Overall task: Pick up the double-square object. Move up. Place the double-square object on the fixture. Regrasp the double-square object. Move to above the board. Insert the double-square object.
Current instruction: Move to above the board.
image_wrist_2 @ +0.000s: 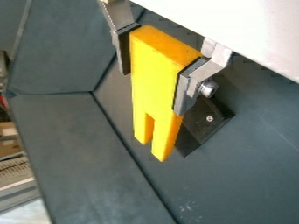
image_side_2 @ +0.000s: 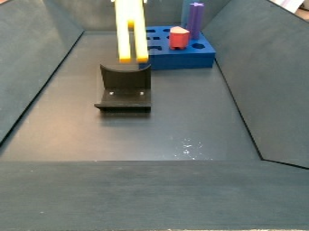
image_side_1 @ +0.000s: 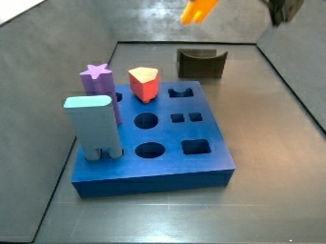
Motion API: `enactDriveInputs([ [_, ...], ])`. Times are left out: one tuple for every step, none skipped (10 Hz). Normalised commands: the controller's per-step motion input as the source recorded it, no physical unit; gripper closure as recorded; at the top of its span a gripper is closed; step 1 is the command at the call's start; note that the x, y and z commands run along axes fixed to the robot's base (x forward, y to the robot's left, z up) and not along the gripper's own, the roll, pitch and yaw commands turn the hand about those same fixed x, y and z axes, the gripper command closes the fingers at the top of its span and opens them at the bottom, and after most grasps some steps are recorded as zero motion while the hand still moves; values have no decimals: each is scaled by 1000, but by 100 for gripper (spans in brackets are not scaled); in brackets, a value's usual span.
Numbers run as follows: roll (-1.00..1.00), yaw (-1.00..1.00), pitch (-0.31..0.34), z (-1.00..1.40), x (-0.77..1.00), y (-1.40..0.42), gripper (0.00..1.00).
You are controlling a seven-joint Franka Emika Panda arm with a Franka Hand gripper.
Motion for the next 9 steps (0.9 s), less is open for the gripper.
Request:
enactDriveInputs([
  [-94, -161, -82, 476, -80, 20, 100],
  [-109, -164, -41, 296, -69, 20, 100],
  [-1000, -248, -35, 482, -604, -1000, 100],
  [-1000, -245, -31, 484, -609, -1000, 100],
  [-1000, -248, -33, 523, -663, -1000, 100],
  [-1000, -250, -27, 521, -702, -1000, 100],
  [-1000, -255, -14, 533, -711, -1000, 100],
  [-1000, -258, 3, 548, -751, -1000, 100],
  [-1000, -255, 11, 466, -652, -842, 100],
])
